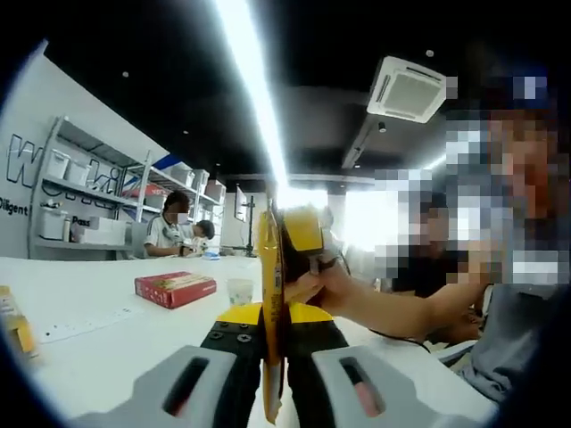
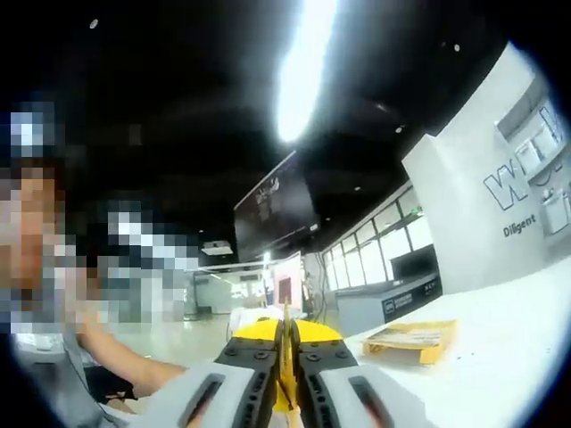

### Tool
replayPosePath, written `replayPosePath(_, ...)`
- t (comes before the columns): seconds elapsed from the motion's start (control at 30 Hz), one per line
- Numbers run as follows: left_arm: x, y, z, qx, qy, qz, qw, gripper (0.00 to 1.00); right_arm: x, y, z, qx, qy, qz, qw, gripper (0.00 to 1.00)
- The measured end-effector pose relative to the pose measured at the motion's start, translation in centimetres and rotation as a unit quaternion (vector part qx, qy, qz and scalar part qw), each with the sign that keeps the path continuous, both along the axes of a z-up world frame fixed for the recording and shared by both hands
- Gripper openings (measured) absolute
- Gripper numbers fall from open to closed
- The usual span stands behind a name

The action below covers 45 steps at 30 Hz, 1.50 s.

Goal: Tear open the coffee pouch, take out the coffee, and pour the coffee from the pouch into the cup

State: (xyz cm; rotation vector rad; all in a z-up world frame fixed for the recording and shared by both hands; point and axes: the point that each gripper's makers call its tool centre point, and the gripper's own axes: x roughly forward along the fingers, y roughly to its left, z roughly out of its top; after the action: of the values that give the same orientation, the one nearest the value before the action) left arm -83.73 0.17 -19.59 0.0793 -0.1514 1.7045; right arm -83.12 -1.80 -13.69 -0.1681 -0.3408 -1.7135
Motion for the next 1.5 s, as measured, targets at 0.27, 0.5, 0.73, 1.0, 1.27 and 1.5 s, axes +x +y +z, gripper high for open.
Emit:
replayPosePath(0.27, -0.3, 0.1, -0.1, -0.002, 0.009, 0.008, 0.9999, 0.12, -0.3, -0.1, -0.2, 0.014, 0.007, -0.024, 0.9996, 0.02)
replayPosePath(0.5, -4.5, -0.7, 0.4, -0.017, 0.075, 0.176, 0.9814, 0.35, -3.6, 0.5, -0.4, -0.018, -0.031, -0.130, 0.9908, 0.01)
replayPosePath(0.73, -6.6, -1.6, -0.7, -0.099, 0.118, 0.312, 0.9376, 0.34, -5.5, 1.0, -0.8, -0.025, -0.045, -0.186, 0.9812, 0.02)
replayPosePath(1.0, -6.1, -0.6, -1.9, -0.156, 0.166, 0.316, 0.9211, 0.22, -6.0, 2.2, 0.0, -0.040, -0.035, -0.204, 0.9775, 0.02)
replayPosePath(1.27, -5.4, -1.0, -1.7, -0.127, 0.117, 0.296, 0.9395, 0.18, -5.8, 2.2, 0.2, -0.051, -0.039, -0.173, 0.9828, 0.03)
replayPosePath(1.5, -4.9, -0.9, -1.4, -0.055, 0.026, 0.234, 0.9702, 0.17, -5.1, 1.8, 0.7, -0.054, -0.020, -0.144, 0.9880, 0.15)
